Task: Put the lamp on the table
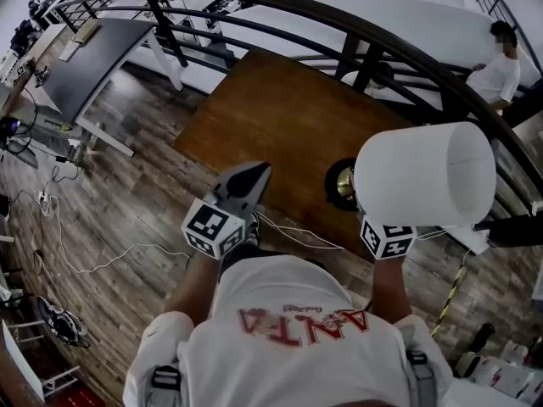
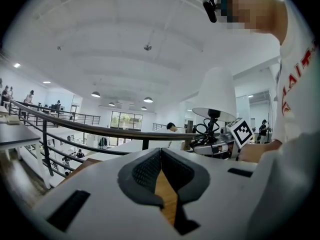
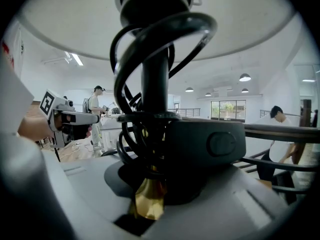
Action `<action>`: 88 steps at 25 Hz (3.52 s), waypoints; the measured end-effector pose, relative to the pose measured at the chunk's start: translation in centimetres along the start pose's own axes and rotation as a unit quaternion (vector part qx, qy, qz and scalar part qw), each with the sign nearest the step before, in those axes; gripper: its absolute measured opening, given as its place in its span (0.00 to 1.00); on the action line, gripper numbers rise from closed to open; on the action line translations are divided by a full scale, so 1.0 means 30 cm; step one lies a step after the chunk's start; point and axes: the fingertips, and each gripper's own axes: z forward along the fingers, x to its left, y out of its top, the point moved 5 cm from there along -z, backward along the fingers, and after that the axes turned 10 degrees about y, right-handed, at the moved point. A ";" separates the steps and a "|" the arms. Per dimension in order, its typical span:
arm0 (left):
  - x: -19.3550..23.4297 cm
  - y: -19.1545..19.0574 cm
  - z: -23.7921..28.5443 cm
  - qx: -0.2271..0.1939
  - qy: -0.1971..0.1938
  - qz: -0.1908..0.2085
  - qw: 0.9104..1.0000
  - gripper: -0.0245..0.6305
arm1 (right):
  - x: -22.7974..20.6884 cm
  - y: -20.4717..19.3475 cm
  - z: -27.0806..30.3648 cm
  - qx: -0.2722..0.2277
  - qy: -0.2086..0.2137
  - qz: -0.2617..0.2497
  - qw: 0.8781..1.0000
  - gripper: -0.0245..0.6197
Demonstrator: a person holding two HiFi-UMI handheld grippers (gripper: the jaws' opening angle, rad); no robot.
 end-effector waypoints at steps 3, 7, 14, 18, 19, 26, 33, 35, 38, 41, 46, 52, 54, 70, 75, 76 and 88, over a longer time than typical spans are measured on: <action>0.066 0.014 0.062 0.003 -0.012 0.000 1.000 0.05 | -0.025 0.027 0.069 0.002 -0.008 0.004 1.000 0.15; 0.180 0.051 0.134 0.006 -0.024 0.000 1.000 0.05 | -0.047 0.078 0.176 0.006 -0.018 0.008 1.000 0.15; 0.424 0.101 0.228 0.013 -0.031 -0.007 0.999 0.05 | -0.062 0.161 0.397 0.018 -0.030 0.014 0.999 0.15; 0.550 0.091 0.274 0.025 -0.034 -0.014 0.999 0.05 | -0.070 0.178 0.532 0.021 -0.034 0.026 0.999 0.15; 0.585 0.085 0.283 0.028 -0.035 -0.016 0.999 0.05 | -0.066 0.180 0.571 0.022 -0.035 0.031 0.999 0.15; 0.796 0.023 0.371 0.047 -0.041 -0.047 0.997 0.05 | -0.088 0.149 0.842 0.033 -0.042 0.061 0.997 0.15; 0.877 -0.025 0.452 0.058 -0.045 -0.066 0.995 0.05 | -0.200 0.105 1.040 0.041 -0.050 0.079 0.995 0.15; 0.907 -0.032 0.472 0.061 -0.045 -0.068 0.995 0.05 | -0.239 0.088 1.095 0.046 -0.059 0.070 0.995 0.15; 0.946 -0.040 0.506 0.064 -0.042 -0.067 0.995 0.05 | -0.301 0.062 1.168 0.054 -0.070 0.053 0.995 0.15; 0.976 -0.050 0.546 0.066 -0.039 -0.062 0.995 0.05 | -0.377 0.039 1.243 0.057 -0.081 0.042 0.994 0.15; 1.005 -0.073 0.579 0.070 -0.041 -0.056 0.995 0.05 | -0.502 -0.018 1.363 0.062 -0.101 0.033 0.992 0.15; 1.067 -0.155 0.572 0.102 -0.040 -0.058 0.992 0.05 | -0.596 -0.080 1.469 0.068 -0.128 0.055 0.988 0.15; 1.086 -0.177 0.569 0.111 -0.039 -0.062 0.991 0.05 | -0.608 -0.104 1.492 0.068 -0.134 0.061 0.987 0.15; 1.089 -0.211 0.571 0.122 -0.061 -0.068 0.988 0.05 | -0.610 -0.233 1.497 0.081 -0.143 0.071 0.984 0.15; 1.100 -0.227 0.567 0.130 -0.060 -0.068 0.987 0.05 | -0.617 -0.256 1.495 0.074 -0.152 0.087 0.982 0.15; 1.102 -0.232 0.566 0.132 -0.060 -0.068 0.987 0.05 | -0.616 -0.259 1.495 0.072 -0.153 0.089 0.982 0.15; 1.094 -0.210 0.550 0.120 -0.062 -0.064 0.989 0.05 | -0.604 -0.272 1.496 0.079 -0.160 0.094 0.979 0.16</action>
